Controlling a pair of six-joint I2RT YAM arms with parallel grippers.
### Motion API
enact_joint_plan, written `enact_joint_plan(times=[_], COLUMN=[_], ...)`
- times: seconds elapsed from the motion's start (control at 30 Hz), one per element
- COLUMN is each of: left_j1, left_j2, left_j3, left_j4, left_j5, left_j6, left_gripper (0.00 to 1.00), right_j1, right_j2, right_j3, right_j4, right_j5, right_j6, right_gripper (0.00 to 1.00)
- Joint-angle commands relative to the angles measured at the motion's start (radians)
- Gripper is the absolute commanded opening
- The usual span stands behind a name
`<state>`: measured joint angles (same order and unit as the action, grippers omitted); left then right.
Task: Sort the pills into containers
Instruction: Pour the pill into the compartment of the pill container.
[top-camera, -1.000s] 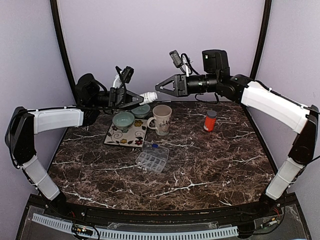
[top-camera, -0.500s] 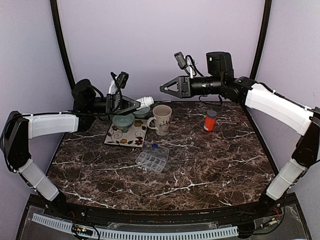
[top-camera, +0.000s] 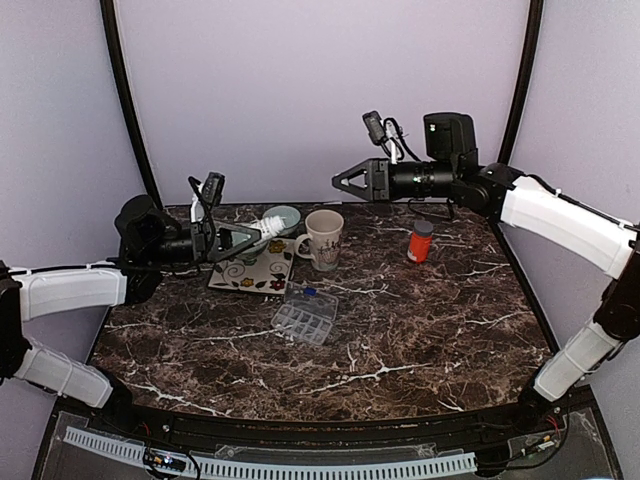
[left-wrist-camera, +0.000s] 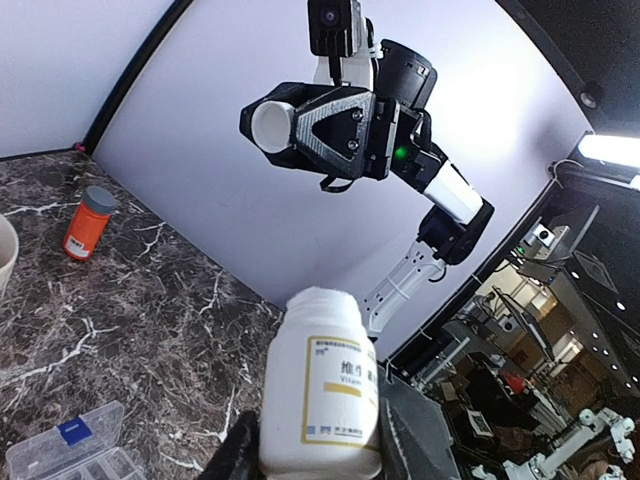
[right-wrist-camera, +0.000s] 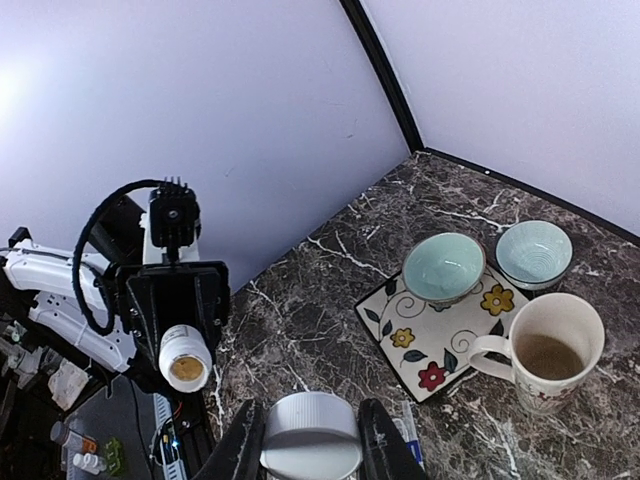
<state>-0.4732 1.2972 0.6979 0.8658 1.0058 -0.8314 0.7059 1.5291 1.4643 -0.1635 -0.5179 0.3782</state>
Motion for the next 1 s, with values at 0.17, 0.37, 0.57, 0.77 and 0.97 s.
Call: enact_joint_plan(times=[0.17, 0.37, 0.57, 0.77, 0.97], left_j1=[-0.035, -0.081, -0.112, -0.136, -0.136], left_j2=[-0.187, -0.222, -0.258, -0.247, -0.185], left_j3=[-0.19, -0.294, -0.393, -0.47, -0.521], left_j4=[-0.022, 0.028, 0.094, 0.181, 0.284], left_j5=[-0.233, -0.32, -0.395, -0.446, -0.457], left_j6=[0.074, 0.064, 0.047, 0.033, 0.023], left_gripper=[0.0, 0.0, 0.0, 0.0, 0.0], right_j1=[-0.021, -0.028, -0.032, -0.036, -0.039], right_j2=[-0.062, -0.073, -0.076, -0.078, -0.089], right_j3=[-0.101, -0.143, -0.176, -0.194, -0.224], right_j4=[0.091, 0.126, 0.163, 0.179, 0.206], right_j5=[0.125, 0.167, 0.192, 0.207, 0.229], right_j6=[0.039, 0.051, 0.065, 0.072, 0.079], right_gripper=[0.25, 0.25, 0.25, 0.25, 0.25])
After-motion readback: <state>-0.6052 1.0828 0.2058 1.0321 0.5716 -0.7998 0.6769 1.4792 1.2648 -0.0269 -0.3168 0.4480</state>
